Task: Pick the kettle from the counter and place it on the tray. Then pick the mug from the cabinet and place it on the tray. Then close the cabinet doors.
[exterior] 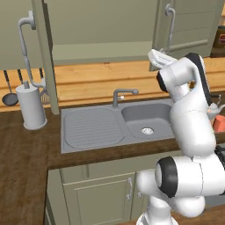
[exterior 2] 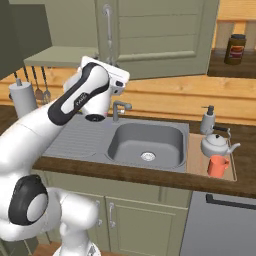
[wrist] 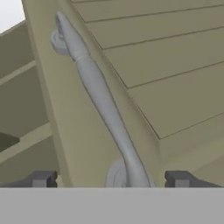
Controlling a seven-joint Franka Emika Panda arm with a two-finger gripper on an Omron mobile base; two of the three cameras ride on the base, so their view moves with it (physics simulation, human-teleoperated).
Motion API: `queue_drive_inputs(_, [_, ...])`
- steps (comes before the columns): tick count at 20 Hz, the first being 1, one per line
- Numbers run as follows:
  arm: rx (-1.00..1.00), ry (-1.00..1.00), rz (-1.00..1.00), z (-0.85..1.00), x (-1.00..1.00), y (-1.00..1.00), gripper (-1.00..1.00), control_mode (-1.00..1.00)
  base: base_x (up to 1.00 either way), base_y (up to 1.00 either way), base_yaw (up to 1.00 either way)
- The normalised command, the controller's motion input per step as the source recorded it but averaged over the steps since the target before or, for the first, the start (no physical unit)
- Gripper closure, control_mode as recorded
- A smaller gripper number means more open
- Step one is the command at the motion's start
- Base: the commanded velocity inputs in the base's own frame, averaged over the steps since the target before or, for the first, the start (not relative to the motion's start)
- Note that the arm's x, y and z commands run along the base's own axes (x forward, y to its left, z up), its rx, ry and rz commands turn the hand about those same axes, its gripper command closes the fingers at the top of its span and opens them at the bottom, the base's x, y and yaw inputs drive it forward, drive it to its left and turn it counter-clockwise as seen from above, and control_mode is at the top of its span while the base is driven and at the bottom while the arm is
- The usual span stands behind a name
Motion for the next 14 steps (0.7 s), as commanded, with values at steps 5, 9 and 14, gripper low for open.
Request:
queue_drive_inputs(5, [0.00,0.08,-0.11,0.12,0.74,0.15,-1.00,-1.00,0.00,0.00,0.00])
queue_drive_inputs(9, [0.00,0.05,-0.06,0.11,0.68,0.06,-1.00,-1.00,0.00,0.00,0.00])
queue_drive_inputs(14, [0.00,0.04,-0.05,0.08,0.63,0.06,-1.00,-1.00,0.00,0.00,0.00])
